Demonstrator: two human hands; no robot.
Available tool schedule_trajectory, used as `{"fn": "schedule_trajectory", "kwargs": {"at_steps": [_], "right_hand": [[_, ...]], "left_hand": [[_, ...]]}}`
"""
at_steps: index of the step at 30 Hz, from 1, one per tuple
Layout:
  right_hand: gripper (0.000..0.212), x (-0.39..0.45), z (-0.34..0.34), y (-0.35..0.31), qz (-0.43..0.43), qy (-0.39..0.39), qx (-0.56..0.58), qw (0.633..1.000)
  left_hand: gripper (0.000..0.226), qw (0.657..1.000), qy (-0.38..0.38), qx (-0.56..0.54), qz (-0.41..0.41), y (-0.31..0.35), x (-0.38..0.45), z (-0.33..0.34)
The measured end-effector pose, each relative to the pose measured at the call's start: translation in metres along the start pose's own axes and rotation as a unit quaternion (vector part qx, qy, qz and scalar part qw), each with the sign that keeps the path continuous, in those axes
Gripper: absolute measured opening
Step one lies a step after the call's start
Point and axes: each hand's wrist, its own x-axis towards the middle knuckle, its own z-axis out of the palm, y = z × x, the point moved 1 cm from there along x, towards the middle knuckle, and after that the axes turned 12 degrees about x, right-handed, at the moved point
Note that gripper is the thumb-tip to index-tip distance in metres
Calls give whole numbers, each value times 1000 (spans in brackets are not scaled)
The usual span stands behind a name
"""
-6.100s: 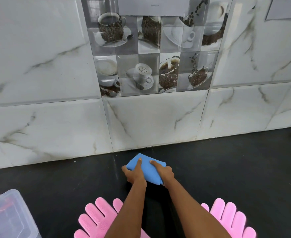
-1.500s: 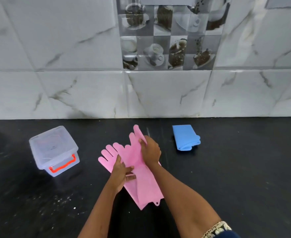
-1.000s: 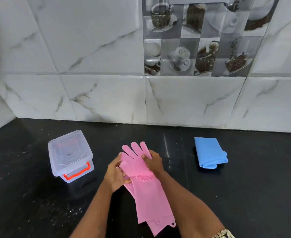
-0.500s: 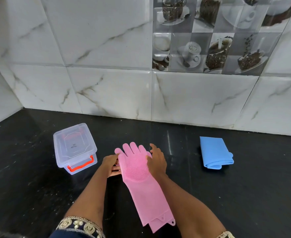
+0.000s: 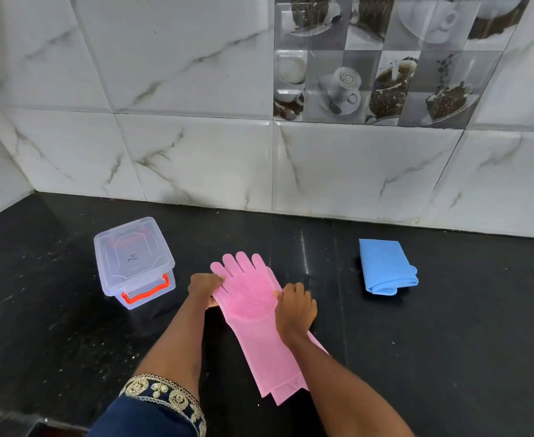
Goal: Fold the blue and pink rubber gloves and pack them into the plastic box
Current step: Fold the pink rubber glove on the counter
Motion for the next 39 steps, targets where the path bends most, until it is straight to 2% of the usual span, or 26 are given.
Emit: {"fn": "schedule_trajectory", "kwargs": {"at_steps": [3,7,13,19,24,26,28,29,31,32,33,36,39], "right_hand": [[24,-2,-2,1,15,6,18,1000],[19,-1,-7,2,37,-4,43,998],[25,-3,-13,3,58,-16,50,997],[33,-7,-17,9,53,-1,20,998],[35,-11,-21,14,36,-9,15,999],[40,-14,-24,15,42,-18,18,999],[49,-17,-27,15,52,-32,-2,998],[52,-20,-28,13,56,-39,-16,998],[56,-23,-30,7,61,-56,-52,995],[59,-26,-30,3,59,-68,-78,993],[63,-29,-30,0,58,-82,-99,990],[66,-39,-28,1,74,-113,-91,987],[64,-49,-32,4,99,-130,-44,986]], "left_hand": [[36,1000,-10,-18,1,-2,-4,0],[37,1000,-21,13,11,-6,-5,2],[33,988,28,141,54,-5,-4,7],[29,948,107,277,112,-10,-7,18],[46,907,173,360,133,-16,-10,27],[54,865,225,417,165,-21,-11,27],[49,787,292,484,248,-25,-13,26],[43,747,301,509,303,-27,-16,27],[35,654,260,576,416,-34,-24,35],[34,620,223,592,464,-41,-30,39],[36,602,186,597,495,-47,-36,42],[40,604,121,573,541,-65,-50,40],[42,551,111,588,582,-81,-58,34]]}}
